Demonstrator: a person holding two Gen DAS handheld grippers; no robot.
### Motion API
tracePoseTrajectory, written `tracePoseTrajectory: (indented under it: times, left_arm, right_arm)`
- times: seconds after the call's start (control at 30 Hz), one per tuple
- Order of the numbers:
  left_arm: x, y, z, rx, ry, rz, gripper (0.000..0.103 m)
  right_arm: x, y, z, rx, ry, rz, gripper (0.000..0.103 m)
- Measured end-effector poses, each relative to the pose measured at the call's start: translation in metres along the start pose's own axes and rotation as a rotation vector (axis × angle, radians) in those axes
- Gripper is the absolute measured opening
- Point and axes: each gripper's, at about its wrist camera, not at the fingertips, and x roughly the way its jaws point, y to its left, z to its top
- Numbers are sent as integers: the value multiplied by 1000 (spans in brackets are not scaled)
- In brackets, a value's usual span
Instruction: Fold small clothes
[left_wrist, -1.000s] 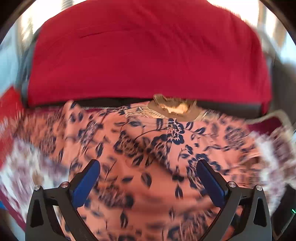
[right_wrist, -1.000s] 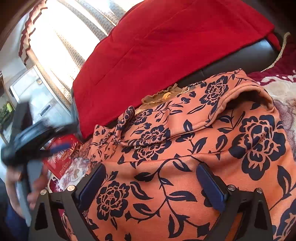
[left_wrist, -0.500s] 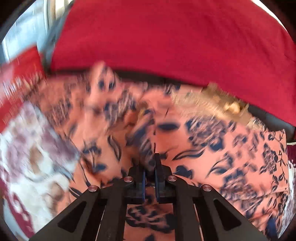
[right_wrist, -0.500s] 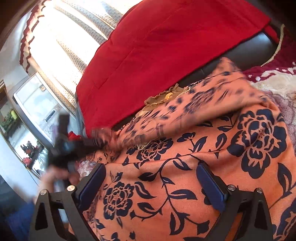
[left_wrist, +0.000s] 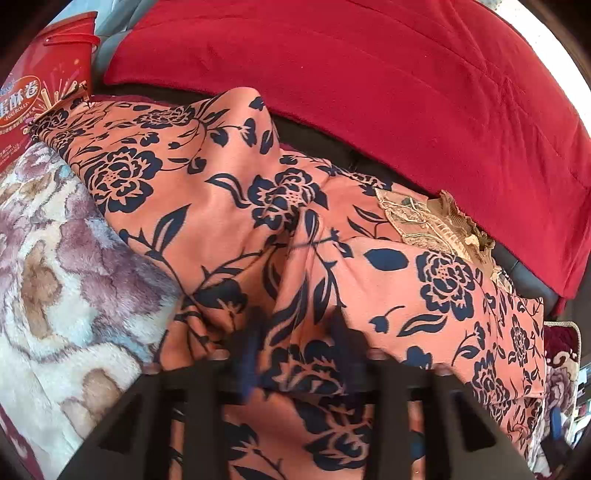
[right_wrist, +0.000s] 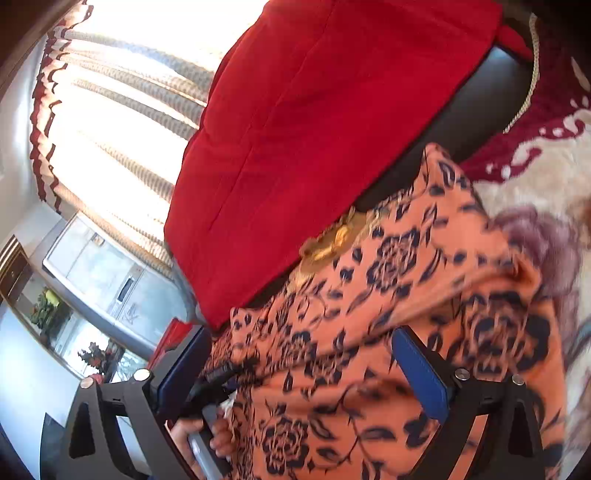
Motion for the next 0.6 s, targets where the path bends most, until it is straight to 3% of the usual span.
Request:
tracePoseTrajectory:
  times: [0.13,0.23,0.33,0.37,0.43,0.6]
  left_arm:
    - [-3,4,8,-5,6,-5,31]
    - [-1,-4,14,26,36,-10,40]
    - [2,-19,17,90,27,7,40]
    - [6,-23,17,112,33,25,37]
    - [13,-28,18,144,38,78,7]
    - [10,-49,22,239,-19,119,5]
  right_arm:
    - [4,-12,19,37,-11,-22,100]
    - [5,-26,27,63,3,-40,100]
    - [-4,-37,36,61,-2,-69,100]
    - [-6,-39,40,54,-3,-84,100]
    - [-11,-43,55,37,-9,-136,100]
    - [23,-56,102,-80,100,-326,100]
